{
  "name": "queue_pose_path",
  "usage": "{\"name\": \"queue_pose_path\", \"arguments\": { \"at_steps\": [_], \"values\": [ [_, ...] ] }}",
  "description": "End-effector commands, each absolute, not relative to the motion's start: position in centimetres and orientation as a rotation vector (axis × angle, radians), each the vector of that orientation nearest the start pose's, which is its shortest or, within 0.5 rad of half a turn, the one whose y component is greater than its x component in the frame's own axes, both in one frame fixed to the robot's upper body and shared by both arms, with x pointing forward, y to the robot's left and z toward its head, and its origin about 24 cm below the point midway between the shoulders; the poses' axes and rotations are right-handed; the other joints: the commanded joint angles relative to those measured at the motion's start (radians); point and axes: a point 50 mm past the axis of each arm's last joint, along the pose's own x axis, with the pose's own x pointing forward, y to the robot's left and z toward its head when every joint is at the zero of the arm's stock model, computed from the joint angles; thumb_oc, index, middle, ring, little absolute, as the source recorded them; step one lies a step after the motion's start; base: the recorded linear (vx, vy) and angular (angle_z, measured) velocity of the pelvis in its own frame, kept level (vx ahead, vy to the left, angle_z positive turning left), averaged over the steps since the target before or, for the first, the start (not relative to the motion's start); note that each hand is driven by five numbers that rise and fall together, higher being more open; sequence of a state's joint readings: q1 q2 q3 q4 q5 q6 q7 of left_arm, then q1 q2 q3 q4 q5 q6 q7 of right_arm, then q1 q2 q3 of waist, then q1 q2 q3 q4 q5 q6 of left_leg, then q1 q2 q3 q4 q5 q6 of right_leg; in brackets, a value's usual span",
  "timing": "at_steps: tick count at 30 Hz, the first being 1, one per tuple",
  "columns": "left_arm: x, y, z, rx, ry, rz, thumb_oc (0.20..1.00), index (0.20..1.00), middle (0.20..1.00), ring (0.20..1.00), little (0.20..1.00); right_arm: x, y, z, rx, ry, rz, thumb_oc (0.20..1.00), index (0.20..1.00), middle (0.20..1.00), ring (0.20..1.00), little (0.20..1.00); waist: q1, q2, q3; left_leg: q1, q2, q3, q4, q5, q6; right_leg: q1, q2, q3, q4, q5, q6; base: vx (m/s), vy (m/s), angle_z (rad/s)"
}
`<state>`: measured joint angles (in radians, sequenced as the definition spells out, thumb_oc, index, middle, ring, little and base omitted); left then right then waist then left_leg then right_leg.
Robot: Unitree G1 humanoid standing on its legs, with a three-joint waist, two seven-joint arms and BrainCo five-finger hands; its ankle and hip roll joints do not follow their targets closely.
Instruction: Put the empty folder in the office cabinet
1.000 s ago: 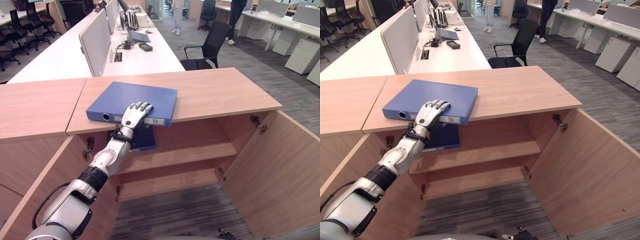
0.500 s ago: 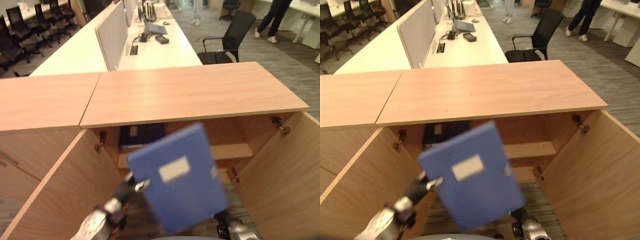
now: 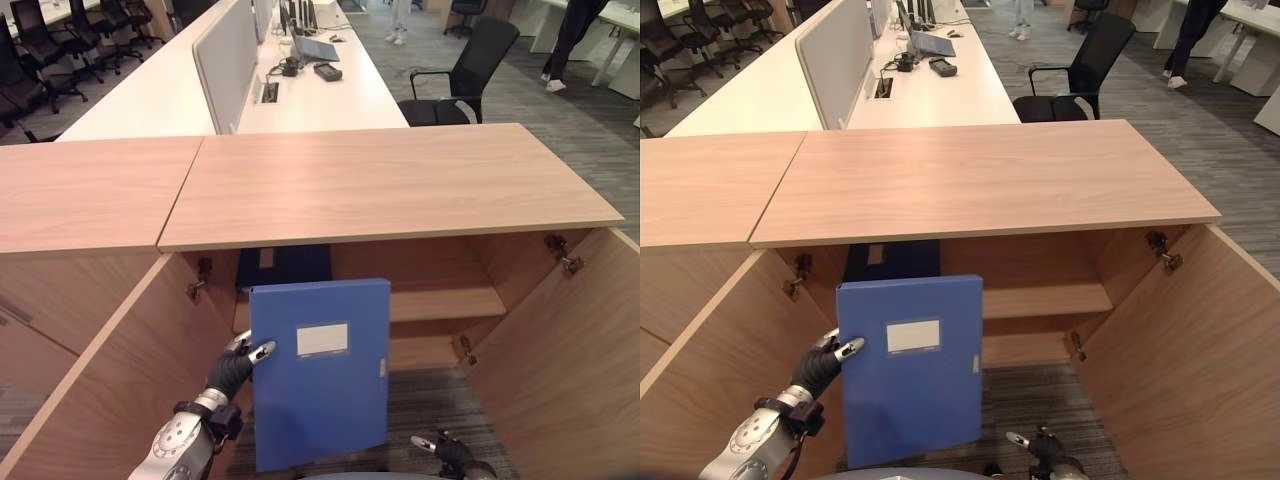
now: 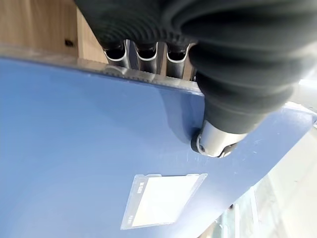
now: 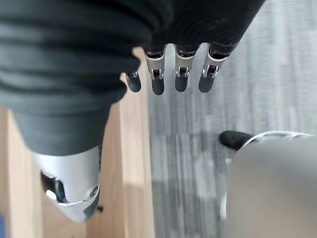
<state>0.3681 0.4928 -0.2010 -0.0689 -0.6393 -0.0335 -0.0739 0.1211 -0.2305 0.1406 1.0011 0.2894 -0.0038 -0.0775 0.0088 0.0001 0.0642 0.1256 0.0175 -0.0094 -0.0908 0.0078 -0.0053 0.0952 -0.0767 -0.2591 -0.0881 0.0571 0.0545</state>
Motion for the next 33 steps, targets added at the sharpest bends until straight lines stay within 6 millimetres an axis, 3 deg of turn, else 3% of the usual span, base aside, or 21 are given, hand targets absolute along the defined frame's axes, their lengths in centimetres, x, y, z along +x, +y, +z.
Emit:
{"name": "queue_pose_path", "arguments": {
  "at_steps": [1,2,5,6,7,8,9,10,11,12,14,17,19,20,21,23,33],
  "values": [
    [17.4,22.1,1.7,-0.147,0.197,-0.092,0.2,0.2,0.2,0.2,0.2,11.0,-23.8,-14.3,-0.054,1.013,-0.286,1.0,1.0,1.0,1.0,1.0,-0.009,-0.065,-0.012,-0.03,-0.038,0.014,0.004,-0.066,0.026,0.054,-0.024,0.013,0.034,-0.086,0.021,0.0,0.0,0.0],
    [17.4,22.1,1.7,-0.147,0.197,-0.092,0.2,0.2,0.2,0.2,0.2,11.0,-23.8,-14.3,-0.055,1.013,-0.286,1.0,1.0,1.0,1.0,1.0,-0.009,-0.065,-0.012,-0.03,-0.038,0.014,0.004,-0.066,0.026,0.054,-0.024,0.013,0.034,-0.086,0.021,0.0,0.0,0.0],
    [17.1,23.1,1.7,-0.083,0.188,-0.025,0.2,0.2,0.2,0.2,0.2,12.5,-26.4,-11.7,-0.125,0.86,-0.359,1.0,1.0,1.0,1.0,1.0,-0.017,-0.064,-0.012,-0.032,-0.039,0.013,0.004,-0.068,0.029,0.053,-0.024,0.016,0.032,-0.087,0.023,0.0,-0.001,-0.01],
    [17.2,23.5,1.8,-0.027,0.175,-0.007,0.2,0.2,0.2,0.2,0.2,13.7,-27.2,-10.0,-0.159,0.761,-0.363,1.0,1.0,1.0,1.0,1.0,-0.023,-0.065,-0.011,-0.033,-0.04,0.015,0.004,-0.07,0.03,0.051,-0.024,0.018,0.032,-0.088,0.023,0.0,0.0,0.0],
    [17.2,23.5,1.8,-0.027,0.175,-0.008,0.2,0.2,0.2,0.2,0.2,13.6,-27.2,-10.0,-0.16,0.761,-0.363,1.0,1.0,1.0,1.0,1.0,-0.022,-0.064,-0.012,-0.033,-0.04,0.015,0.004,-0.07,0.03,0.051,-0.024,0.018,0.032,-0.088,0.023,0.0,0.0,0.0],
    [17.3,23.8,1.8,0.015,0.169,0.014,0.2,0.2,0.2,0.2,0.2,14.8,-27.9,-7.9,-0.196,0.652,-0.368,1.0,1.0,1.0,1.0,1.0,-0.027,-0.062,-0.012,-0.034,-0.04,0.018,0.004,-0.07,0.031,0.049,-0.025,0.018,0.032,-0.089,0.023,0.0,0.0,0.0],
    [17.3,23.8,1.8,0.015,0.169,0.014,0.2,0.2,0.2,0.2,0.2,14.8,-27.9,-7.9,-0.196,0.653,-0.368,1.0,1.0,1.0,1.0,1.0,-0.027,-0.062,-0.012,-0.034,-0.04,0.018,0.004,-0.07,0.031,0.049,-0.025,0.018,0.033,-0.089,0.023,0.0,0.0,0.0],
    [17.5,24.2,2.1,0.077,0.152,0.032,0.2,0.2,0.2,0.2,0.2,16.0,-28.1,-5.7,-0.216,0.542,-0.356,1.0,1.0,1.0,1.0,1.0,-0.032,-0.062,-0.012,-0.034,-0.04,0.02,0.004,-0.071,0.031,0.048,-0.026,0.019,0.033,-0.089,0.022,0.0,0.0,0.0],
    [17.5,24.1,2.0,0.077,0.153,0.032,0.2,0.2,0.2,0.2,0.2,15.9,-28.1,-5.7,-0.216,0.544,-0.357,1.0,1.0,1.0,1.0,1.0,-0.031,-0.062,-0.012,-0.034,-0.04,0.02,0.004,-0.071,0.031,0.048,-0.026,0.019,0.033,-0.089,0.022,0.0,0.0,0.0],
    [17.6,24.3,2.3,0.102,0.137,0.046,0.2,0.2,0.2,0.2,0.2,17.0,-27.7,-3.7,-0.218,0.437,-0.322,1.0,1.0,1.0,1.0,1.0,-0.034,-0.061,-0.009,-0.034,-0.039,0.021,0.004,-0.071,0.031,0.047,-0.027,0.021,0.034,-0.089,0.022,0.0,0.0,0.0],
    [17.7,24.3,2.4,0.107,0.127,0.049,0.2,0.2,0.2,0.2,0.2,17.5,-27.3,-2.9,-0.211,0.394,-0.297,1.0,1.0,1.0,1.0,1.0,-0.034,-0.061,-0.008,-0.033,-0.039,0.023,0.004,-0.071,0.031,0.047,-0.026,0.023,0.034,-0.09,0.021,0.0,-0.002,-0.02],
    [18.6,23.8,3.7,0.102,0.049,0.041,0.2,0.2,0.2,0.2,0.2,19.3,-24.4,-0.6,-0.128,0.255,-0.128,1.0,1.0,1.0,1.0,1.0,-0.033,-0.066,-0.005,-0.034,-0.037,0.028,0.004,-0.067,0.029,0.045,-0.026,0.025,0.036,-0.089,0.019,-0.01,-0.006,-0.05],
    [18.9,23.5,4.0,0.097,0.029,0.031,0.2,0.2,0.2,0.2,0.2,19.7,-23.7,-0.3,-0.113,0.239,-0.087,1.0,1.0,1.0,1.0,1.0,-0.031,-0.067,-0.005,-0.034,-0.037,0.029,0.004,-0.067,0.028,0.045,-0.026,0.025,0.036,-0.089,0.018,-0.01,-0.01,-0.11],
    [20.2,22.4,5.2,0.078,-0.04,0.0,0.2,0.2,0.2,0.2,0.2,20.8,-20.9,0.1,-0.01,0.207,0.037,1.0,1.0,1.0,1.0,1.0,-0.027,-0.073,-0.002,-0.034,-0.036,0.033,0.004,-0.065,0.024,0.045,-0.025,0.025,0.034,-0.089,0.017,-0.02,-0.012,-0.09],
    [20.2,22.4,5.2,0.078,-0.041,0.0,0.2,0.2,0.2,0.2,0.2,20.8,-20.9,0.1,-0.01,0.207,0.037,1.0,1.0,1.0,1.0,1.0,-0.027,-0.073,-0.002,-0.034,-0.036,0.033,0.004,-0.065,0.024,0.046,-0.025,0.025,0.034,-0.089,0.017,-0.02,-0.018,-0.03],
    [21.3,21.2,6.4,0.041,-0.105,-0.046,0.2,0.2,0.2,0.2,0.2,21.6,-18.0,0.0,0.052,0.217,0.181,1.0,1.0,1.0,1.0,1.0,-0.019,-0.077,0.0,-0.032,-0.034,0.032,0.004,-0.062,0.022,0.046,-0.026,0.024,0.035,-0.089,0.014,-0.01,-0.006,-0.02],
    [22.8,18.2,10.0,-0.058,-0.274,-0.156,0.2,0.2,0.2,0.2,0.2,22.7,-13.1,-1.3,0.142,0.292,0.337,1.0,1.0,1.0,1.0,1.0,-0.001,-0.083,0.003,-0.031,-0.032,0.029,0.004,-0.06,0.017,0.053,-0.027,0.016,0.033,-0.09,0.013,0.0,-0.001,0.01]
  ]
}}
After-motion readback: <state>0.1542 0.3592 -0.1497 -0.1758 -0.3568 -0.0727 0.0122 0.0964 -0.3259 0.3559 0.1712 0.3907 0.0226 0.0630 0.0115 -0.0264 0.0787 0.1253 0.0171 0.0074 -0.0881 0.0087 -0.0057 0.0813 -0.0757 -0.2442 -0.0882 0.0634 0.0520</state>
